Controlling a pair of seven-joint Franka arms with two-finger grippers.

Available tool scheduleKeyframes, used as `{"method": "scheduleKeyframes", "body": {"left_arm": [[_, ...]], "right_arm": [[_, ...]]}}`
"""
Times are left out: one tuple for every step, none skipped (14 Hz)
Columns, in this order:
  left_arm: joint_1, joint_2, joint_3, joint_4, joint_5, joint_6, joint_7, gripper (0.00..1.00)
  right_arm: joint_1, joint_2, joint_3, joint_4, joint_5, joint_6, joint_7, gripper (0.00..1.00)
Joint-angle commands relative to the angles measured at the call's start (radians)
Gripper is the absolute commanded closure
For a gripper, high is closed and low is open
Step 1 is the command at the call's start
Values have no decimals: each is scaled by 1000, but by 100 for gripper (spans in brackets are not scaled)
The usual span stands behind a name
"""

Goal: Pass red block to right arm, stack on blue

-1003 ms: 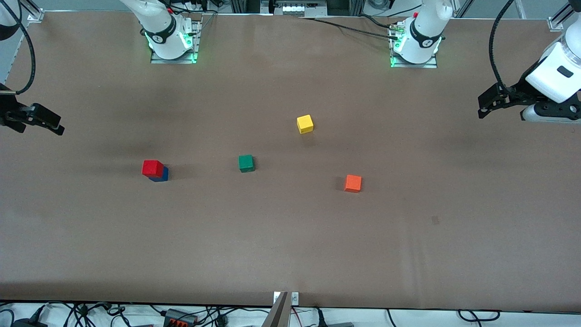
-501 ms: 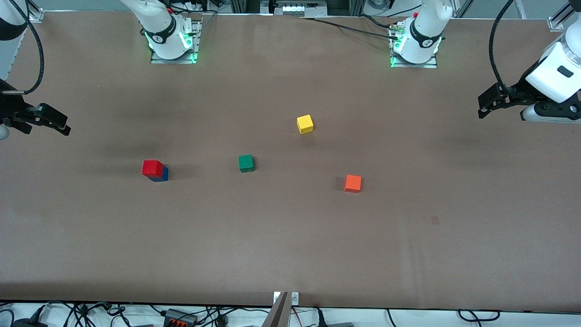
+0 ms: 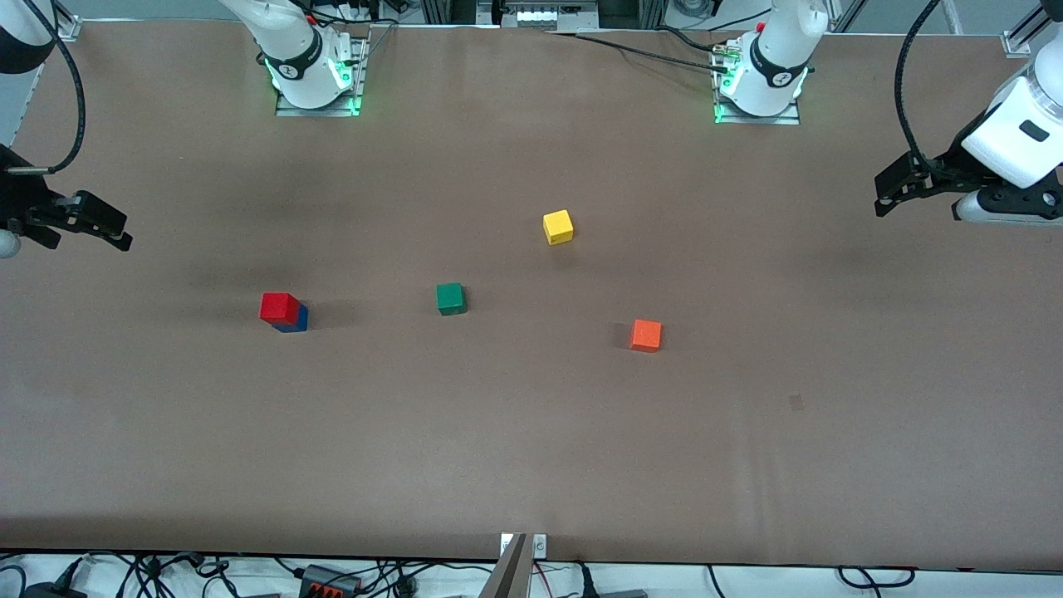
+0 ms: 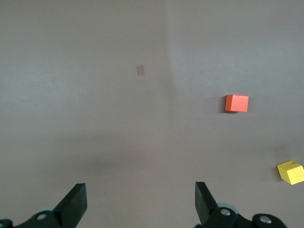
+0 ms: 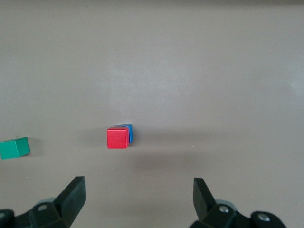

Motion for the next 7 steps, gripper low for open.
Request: {"method": "scheduleKeyframes", "body": {"left_arm": [[3,-4,-3,15,15,-18,4,0],[6,-4,-3,15,15,-18,4,0],[6,-4,-3,15,15,-18,4,0],[6,-4,-3,15,15,-18,4,0],[6,-4,-3,15,15,-18,4,0],[7,-4,-3,15,15,-18,4,0],[7,-4,-3,15,15,-18,4,0]], "right_arm": [[-6,11,5,25,2,-30,-4,0],[-4,9,5,23,2,-39,1,0],[-3,8,5,23,0,-42,-1,0],[-4,6,5,23,0,-42,1,0],[-6,3,5,23,0,-43,1,0],[-4,-1,5,23,0,-45,-2,0],[-3,-4,5,23,-1,-54,-2,0]]}}
